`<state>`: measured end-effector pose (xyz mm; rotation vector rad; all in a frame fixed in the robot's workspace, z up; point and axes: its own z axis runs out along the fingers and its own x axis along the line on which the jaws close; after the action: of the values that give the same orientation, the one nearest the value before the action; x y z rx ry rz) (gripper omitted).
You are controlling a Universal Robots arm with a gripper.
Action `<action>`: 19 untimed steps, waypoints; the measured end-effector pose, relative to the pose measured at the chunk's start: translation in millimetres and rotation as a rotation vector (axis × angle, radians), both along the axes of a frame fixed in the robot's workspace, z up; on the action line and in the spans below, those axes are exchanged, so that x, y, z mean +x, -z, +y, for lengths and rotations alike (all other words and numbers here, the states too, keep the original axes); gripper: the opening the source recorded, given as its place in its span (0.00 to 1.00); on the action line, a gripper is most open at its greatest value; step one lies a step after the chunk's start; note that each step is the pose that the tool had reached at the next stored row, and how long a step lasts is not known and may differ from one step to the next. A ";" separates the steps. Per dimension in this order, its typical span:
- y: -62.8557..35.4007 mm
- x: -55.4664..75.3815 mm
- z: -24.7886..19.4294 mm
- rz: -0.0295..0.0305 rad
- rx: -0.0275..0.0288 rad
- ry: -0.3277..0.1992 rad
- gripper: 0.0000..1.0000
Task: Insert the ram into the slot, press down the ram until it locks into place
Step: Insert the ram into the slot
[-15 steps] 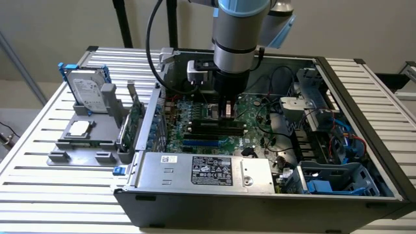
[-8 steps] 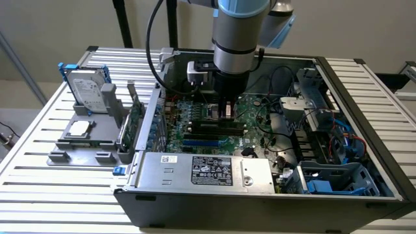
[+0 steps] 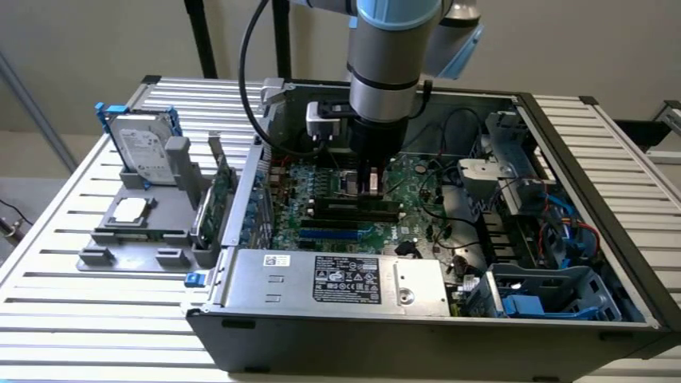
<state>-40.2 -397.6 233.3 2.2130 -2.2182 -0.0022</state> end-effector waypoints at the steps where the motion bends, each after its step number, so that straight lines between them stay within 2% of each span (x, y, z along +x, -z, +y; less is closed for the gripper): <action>1: 0.3 0.0 0.0 -0.0001 -0.0008 0.000 0.13; 7: 1.8 0.0 0.0 0.0001 -0.0079 0.000 0.13; 19: 3.7 -0.1 1.4 0.0000 -0.0138 0.000 0.13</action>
<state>-40.3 -396.2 229.6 2.2059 -2.2114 0.0130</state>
